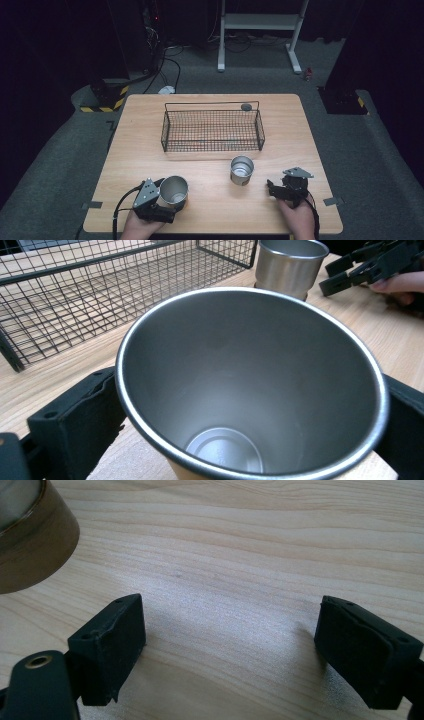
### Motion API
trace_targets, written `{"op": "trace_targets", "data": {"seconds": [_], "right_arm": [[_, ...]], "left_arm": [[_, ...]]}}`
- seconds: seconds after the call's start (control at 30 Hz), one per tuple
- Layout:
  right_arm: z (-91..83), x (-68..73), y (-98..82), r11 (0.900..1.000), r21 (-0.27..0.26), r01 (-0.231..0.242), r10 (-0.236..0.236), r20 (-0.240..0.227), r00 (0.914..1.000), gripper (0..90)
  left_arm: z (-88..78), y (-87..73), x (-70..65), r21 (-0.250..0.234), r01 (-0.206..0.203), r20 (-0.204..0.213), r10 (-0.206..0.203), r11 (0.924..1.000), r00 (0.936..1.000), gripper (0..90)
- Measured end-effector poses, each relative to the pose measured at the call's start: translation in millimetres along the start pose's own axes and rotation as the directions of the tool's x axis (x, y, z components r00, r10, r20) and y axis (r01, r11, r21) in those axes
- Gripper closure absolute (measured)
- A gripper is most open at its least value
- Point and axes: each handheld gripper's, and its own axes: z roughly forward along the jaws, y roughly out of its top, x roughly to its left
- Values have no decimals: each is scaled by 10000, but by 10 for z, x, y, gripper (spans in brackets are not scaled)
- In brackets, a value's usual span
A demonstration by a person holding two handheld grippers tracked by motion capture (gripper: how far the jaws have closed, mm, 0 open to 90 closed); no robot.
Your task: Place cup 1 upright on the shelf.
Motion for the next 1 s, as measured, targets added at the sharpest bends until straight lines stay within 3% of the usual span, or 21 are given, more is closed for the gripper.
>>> {"op": "trace_targets", "data": {"seconds": [0.07,0.13,0.37,1.0], "right_arm": [[-1,2,1,10000,11,-33,33,-2,10000,127],[-1,2,1,10000,13,-35,35,-3,10000,127],[-1,2,1,10000,11,-31,31,-3,10000,127],[0,0,0,10000,1,0,0,-3,10000,127]], "left_arm": [[2,-6,5,-54,93,97,-92,9999,9999,6],[-4,-8,5,-92,-69,49,69,9999,10000,18],[-18,-15,-9,-367,-180,119,185,9992,9998,125],[-63,9,32,-698,25,-48,-29,9976,10000,133]]}}
